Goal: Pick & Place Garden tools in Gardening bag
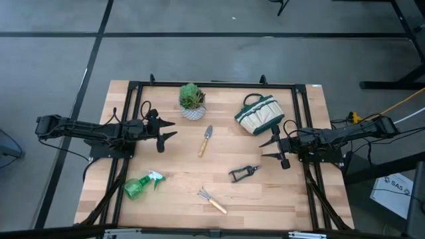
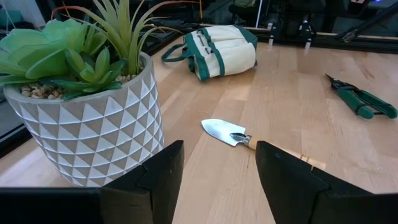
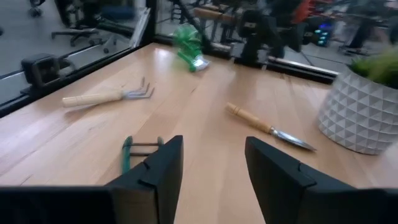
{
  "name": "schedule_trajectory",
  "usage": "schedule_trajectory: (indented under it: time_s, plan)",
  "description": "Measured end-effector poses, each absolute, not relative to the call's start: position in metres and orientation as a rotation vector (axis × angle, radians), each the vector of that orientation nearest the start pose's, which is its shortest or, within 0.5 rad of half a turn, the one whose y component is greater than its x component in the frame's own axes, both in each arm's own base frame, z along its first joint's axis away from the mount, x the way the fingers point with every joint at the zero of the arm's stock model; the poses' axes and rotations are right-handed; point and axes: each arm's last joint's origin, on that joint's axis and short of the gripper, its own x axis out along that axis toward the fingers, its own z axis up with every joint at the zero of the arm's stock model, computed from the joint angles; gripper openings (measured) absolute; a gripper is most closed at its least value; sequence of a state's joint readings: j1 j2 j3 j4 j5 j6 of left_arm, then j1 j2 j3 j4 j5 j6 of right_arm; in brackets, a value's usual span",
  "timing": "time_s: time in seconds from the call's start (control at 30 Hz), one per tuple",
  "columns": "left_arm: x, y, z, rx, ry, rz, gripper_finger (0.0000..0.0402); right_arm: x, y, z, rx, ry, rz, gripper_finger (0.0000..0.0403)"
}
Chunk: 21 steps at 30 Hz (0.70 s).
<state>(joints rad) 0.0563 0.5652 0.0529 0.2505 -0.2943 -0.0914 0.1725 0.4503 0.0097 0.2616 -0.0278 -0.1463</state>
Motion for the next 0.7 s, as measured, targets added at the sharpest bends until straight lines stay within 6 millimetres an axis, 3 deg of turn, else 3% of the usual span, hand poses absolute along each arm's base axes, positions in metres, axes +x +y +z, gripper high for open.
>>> schedule_trajectory:
  time_s: [0.37, 0.7]
  plan:
    - [0.132, 0.016, 0.152, -0.058, 0.245, 0.360, 0.0196, 0.124, 0.022, 0.163, -0.011, 0.056, 0.179, 0.0176]
    - [0.132, 0.016, 0.152, -0.058, 0.245, 0.360, 0.0196, 0.122, 0.028, 0.175, -0.007, -0.076, 0.415, 0.0176]
